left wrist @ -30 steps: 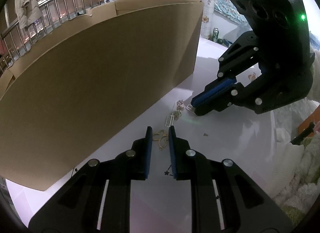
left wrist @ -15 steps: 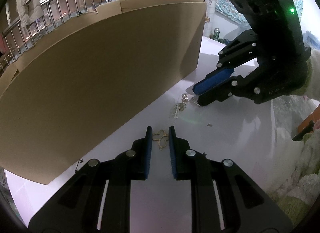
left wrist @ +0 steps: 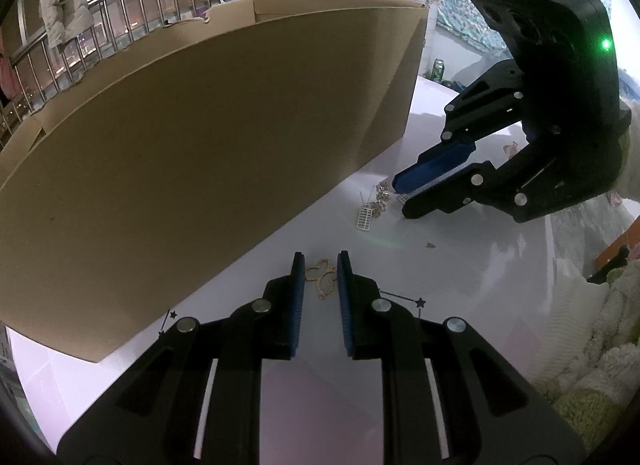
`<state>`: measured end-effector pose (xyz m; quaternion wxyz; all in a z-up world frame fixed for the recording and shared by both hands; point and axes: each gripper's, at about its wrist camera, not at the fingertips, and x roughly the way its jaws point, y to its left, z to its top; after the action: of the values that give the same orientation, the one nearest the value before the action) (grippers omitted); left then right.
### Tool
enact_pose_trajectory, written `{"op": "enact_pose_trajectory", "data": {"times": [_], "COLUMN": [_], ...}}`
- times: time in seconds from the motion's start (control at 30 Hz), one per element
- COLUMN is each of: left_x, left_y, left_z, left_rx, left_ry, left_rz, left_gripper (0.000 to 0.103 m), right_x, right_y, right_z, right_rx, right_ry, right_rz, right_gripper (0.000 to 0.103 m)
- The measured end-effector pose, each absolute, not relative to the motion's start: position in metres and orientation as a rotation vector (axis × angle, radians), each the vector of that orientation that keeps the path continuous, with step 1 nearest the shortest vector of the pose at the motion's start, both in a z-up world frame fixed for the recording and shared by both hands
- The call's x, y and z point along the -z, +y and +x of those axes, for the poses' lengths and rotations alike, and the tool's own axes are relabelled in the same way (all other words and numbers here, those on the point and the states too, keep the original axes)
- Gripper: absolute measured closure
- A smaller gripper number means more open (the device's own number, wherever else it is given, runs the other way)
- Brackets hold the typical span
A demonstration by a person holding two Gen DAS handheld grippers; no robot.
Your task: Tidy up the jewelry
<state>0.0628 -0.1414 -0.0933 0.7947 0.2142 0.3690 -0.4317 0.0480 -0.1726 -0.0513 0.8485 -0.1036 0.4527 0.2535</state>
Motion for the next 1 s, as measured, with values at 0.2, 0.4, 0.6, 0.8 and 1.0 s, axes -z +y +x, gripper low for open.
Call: {"op": "enact_pose_trajectory", "data": {"times": [0.2,0.4,0.6,0.8,1.0], "left_x": [0.094,0.094,0.094,0.094,0.094], "left_y": [-0.140,-0.140,-0.139,-0.138,-0.137], "left_z": [0.063,0.063,0.062,0.062,0.062], "left_rx": [0.925,0.927,0.927,0.928,0.935], "left_ry": [0.792,0.791,0.791,0.791,0.795], "left_rz": [0.455,0.454,0.452,0.453,0.453], "left_gripper": [0.088,0.088,0.088,0.088,0.088], "right_x": [0.051,0.050,0.049,0.043,0.040], "right_y": [-0.175,-0.180,-0.183,-0.186,-0.183], "right_z": [0.048,0.048,0.047,0.046,0.050], "right_rx": [-0.538,-0.539,-0.537,-0.567,-0.622], "right_ry": [0.961,0.956,0.956,0.961,0.976], "right_rz": [-0.187,-0.171,-0.156,-0.138,-0.178], "right_gripper": [0.089,0.090,0.098,0.096,0.080]}}
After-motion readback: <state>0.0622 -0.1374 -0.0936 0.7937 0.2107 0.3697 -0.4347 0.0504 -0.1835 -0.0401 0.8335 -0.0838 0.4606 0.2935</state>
